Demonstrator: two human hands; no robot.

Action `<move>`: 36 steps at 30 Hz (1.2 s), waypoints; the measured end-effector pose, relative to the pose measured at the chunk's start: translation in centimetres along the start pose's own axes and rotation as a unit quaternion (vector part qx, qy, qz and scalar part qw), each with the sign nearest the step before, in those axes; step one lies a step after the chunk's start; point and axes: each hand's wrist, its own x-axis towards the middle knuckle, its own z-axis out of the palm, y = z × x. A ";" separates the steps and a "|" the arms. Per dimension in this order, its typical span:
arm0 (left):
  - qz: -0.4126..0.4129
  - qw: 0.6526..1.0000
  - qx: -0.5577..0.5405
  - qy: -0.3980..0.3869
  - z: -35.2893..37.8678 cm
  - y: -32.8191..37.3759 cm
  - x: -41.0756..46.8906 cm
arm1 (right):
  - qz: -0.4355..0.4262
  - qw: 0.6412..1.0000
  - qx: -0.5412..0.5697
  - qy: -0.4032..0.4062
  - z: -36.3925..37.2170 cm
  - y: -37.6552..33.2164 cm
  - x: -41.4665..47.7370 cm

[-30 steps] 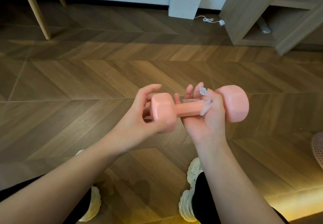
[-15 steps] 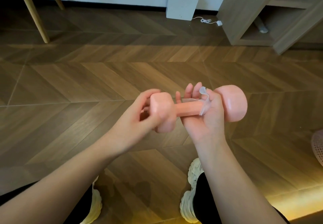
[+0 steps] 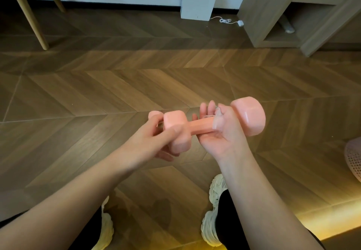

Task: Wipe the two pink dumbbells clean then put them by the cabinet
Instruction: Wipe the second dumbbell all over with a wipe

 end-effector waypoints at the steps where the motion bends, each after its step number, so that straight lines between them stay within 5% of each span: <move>1: 0.045 0.997 0.062 0.024 0.1 0.0 -0.1 | 0.004 1.000 0.000 0.000 0.0 0.0 0.1; 5: 0.188 0.962 0.197 0.034 -0.1 -0.2 -0.4 | 0.035 0.997 0.061 0.013 -0.1 0.3 0.0; 9: 0.018 1.000 -0.004 0.006 -0.4 -0.1 0.2 | 0.031 0.998 0.021 0.045 -0.1 0.6 -0.3; 14: 0.137 0.977 0.162 0.025 0.2 -0.4 -0.6 | 0.044 0.994 0.075 0.059 0.2 0.2 -0.5; 18: -0.075 0.997 -0.029 -0.012 0.4 -0.5 0.2 | 0.052 0.994 0.061 0.079 0.1 0.6 -0.4; 24: 0.094 0.983 0.154 0.023 0.4 -1.0 -0.1 | 0.076 0.992 0.047 0.088 -0.2 1.0 -0.1; 29: -0.074 0.997 -0.020 0.005 0.3 -1.0 0.1 | 0.079 0.991 -0.021 0.107 -0.4 1.5 0.1; 33: -0.016 0.997 0.074 0.023 0.2 -1.2 0.1 | 0.067 0.991 -0.038 0.109 -0.2 1.6 0.1; 36: -0.092 0.995 -0.044 -0.012 0.2 -0.8 0.1 | 0.069 0.990 -0.051 0.111 -0.2 1.6 0.1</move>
